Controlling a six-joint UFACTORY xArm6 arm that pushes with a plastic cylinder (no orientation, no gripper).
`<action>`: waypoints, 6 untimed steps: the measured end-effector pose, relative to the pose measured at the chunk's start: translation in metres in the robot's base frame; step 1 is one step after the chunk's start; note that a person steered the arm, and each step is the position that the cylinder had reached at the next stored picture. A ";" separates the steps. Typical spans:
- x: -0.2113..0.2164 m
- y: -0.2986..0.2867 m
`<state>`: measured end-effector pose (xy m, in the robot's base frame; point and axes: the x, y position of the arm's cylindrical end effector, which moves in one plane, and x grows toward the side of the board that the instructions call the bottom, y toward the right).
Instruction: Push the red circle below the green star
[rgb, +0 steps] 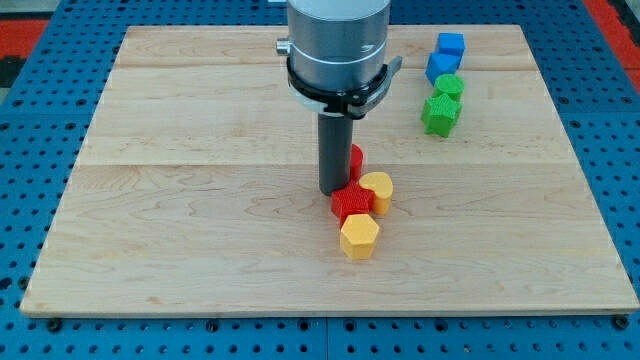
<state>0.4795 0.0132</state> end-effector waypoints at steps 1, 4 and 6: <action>-0.004 -0.004; -0.031 -0.039; -0.031 0.041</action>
